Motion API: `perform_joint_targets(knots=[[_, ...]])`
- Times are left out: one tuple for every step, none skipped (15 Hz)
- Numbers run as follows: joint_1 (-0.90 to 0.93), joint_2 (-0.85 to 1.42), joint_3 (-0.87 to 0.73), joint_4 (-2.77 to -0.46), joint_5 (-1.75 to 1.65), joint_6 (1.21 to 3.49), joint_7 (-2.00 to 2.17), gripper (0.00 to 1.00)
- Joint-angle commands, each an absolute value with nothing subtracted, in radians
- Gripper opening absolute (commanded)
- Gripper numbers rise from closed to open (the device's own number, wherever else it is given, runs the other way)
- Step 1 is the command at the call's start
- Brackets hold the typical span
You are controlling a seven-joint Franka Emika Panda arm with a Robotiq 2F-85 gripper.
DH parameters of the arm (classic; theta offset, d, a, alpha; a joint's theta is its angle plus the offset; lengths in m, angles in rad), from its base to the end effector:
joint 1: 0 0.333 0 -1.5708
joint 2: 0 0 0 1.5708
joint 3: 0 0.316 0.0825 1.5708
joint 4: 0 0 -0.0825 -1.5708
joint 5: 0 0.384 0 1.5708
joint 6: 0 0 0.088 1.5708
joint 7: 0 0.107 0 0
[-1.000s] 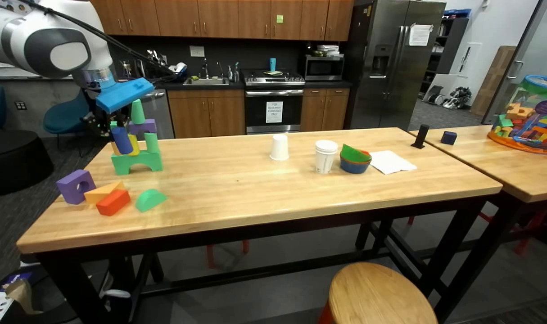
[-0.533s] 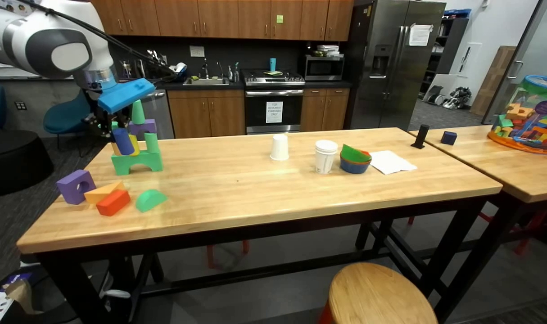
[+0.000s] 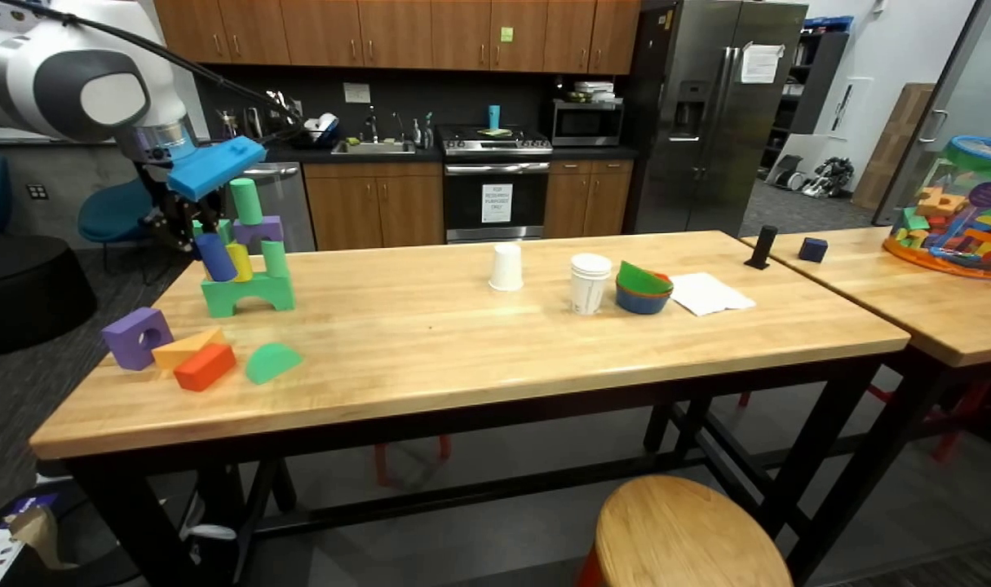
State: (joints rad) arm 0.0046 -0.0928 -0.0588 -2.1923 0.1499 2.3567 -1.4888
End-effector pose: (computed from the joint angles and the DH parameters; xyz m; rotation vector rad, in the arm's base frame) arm 0.5378 -0.0277 0.4518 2.3691 1.8802 0.4117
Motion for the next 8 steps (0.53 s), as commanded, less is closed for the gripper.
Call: perform_joint_targets(knots=[[0.030,-0.082,-0.041,-2.156,0.217,2.349,-1.497,0.14],[0.036,-0.079,-0.033,-2.146,0.227,2.376,-1.473,0.14],[0.041,-0.079,-0.028,-2.132,0.241,2.386,-1.468,0.14],[0.044,-0.080,-0.022,-2.118,0.238,2.399,-1.458,0.14],[0.046,-0.082,-0.019,-2.104,0.233,2.401,-1.459,0.14],[0.046,-0.084,-0.014,-2.091,0.210,2.406,-1.448,0.14],[0.045,-0.083,-0.010,-2.070,0.171,2.378,-1.441,0.14],[0.043,-0.080,-0.005,-2.052,0.138,2.365,-1.430,0.14]])
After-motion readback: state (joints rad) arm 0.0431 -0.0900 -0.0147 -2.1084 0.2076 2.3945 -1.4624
